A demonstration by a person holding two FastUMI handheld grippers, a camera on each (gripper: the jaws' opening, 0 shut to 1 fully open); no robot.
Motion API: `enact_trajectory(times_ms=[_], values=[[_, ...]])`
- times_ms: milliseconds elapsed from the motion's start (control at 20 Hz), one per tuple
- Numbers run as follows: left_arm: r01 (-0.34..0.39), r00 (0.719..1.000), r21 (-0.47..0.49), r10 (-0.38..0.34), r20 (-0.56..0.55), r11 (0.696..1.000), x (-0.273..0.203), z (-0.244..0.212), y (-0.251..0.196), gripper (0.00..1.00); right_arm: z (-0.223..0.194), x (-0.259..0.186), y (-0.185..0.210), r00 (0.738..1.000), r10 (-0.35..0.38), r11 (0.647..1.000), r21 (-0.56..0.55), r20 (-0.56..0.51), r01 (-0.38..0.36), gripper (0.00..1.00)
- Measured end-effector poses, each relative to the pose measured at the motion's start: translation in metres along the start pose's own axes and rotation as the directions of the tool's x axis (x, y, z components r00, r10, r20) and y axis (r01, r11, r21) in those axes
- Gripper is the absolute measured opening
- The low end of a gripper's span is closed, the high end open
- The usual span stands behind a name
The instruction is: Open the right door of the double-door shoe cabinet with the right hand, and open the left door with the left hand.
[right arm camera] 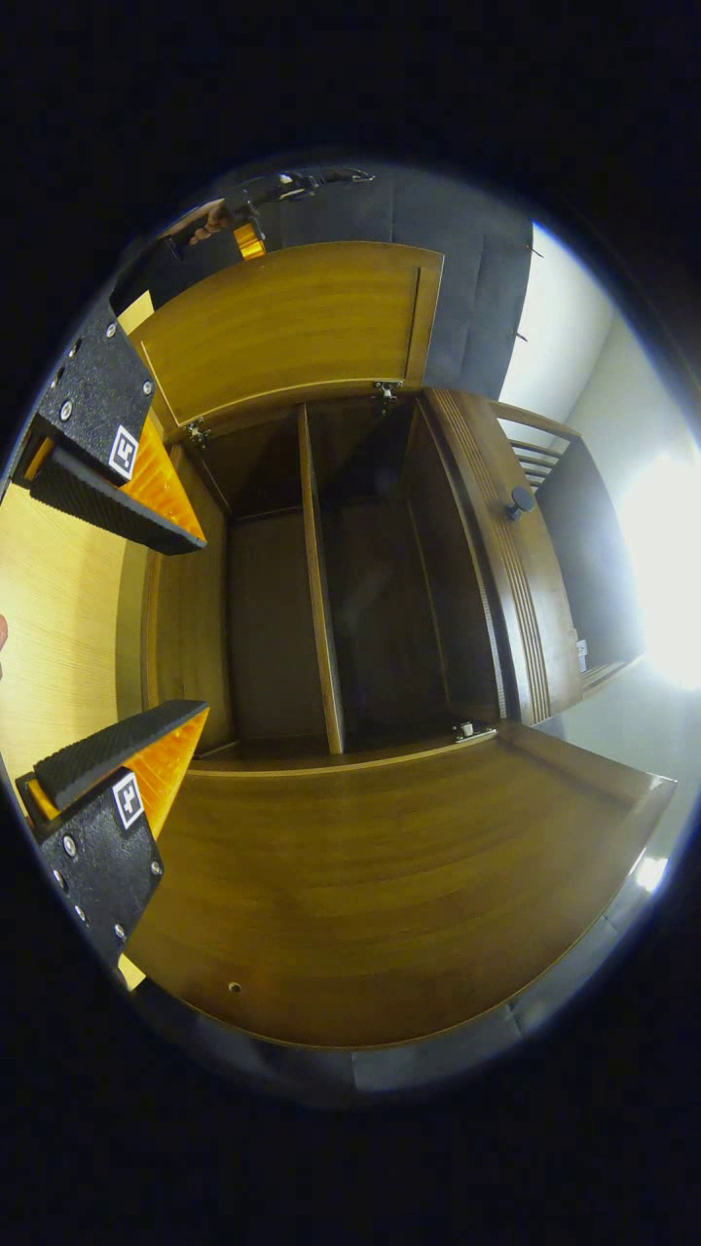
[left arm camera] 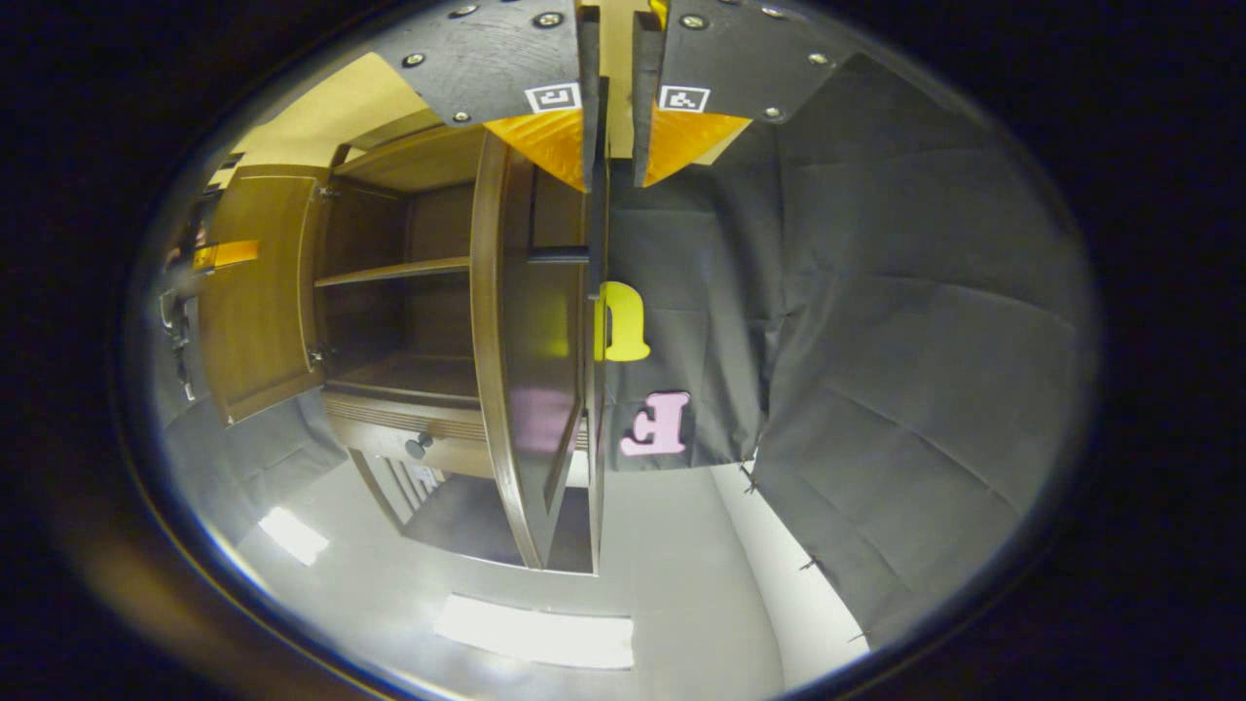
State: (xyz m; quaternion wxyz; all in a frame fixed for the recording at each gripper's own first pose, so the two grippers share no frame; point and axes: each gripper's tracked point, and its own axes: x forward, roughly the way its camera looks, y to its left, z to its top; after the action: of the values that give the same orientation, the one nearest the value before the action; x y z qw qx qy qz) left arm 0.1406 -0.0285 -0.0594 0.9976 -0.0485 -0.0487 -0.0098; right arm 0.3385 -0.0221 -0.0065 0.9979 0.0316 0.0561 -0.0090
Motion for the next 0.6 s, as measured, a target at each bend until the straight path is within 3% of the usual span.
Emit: enact_trajectory(times_ms=[200,400,450,600], values=[[-0.057,0.998,0.004,0.057,-0.025,0.998,-0.005,-0.003,0.008,0.16,0.003,-0.002,0.0,1.0,0.005,1.0,0.001,0.007,-0.005,0.93],[-0.222,0.975,-0.036,0.222,0.005,0.974,-0.011,0.007,0.029,0.12,0.004,-0.001,-0.003,1.0,-0.005,1.0,-0.005,0.01,0.005,0.93],[-0.237,0.971,-0.063,0.238,0.01,0.97,-0.012,0.01,0.029,0.13,0.002,-0.002,-0.006,1.0,-0.007,1.0,-0.007,0.007,0.007,0.93],[-0.187,0.982,-0.1,0.19,0.02,0.977,-0.012,0.02,0.007,0.16,0.002,-0.005,-0.017,1.0,-0.02,1.0,-0.003,0.015,0.02,0.93]])
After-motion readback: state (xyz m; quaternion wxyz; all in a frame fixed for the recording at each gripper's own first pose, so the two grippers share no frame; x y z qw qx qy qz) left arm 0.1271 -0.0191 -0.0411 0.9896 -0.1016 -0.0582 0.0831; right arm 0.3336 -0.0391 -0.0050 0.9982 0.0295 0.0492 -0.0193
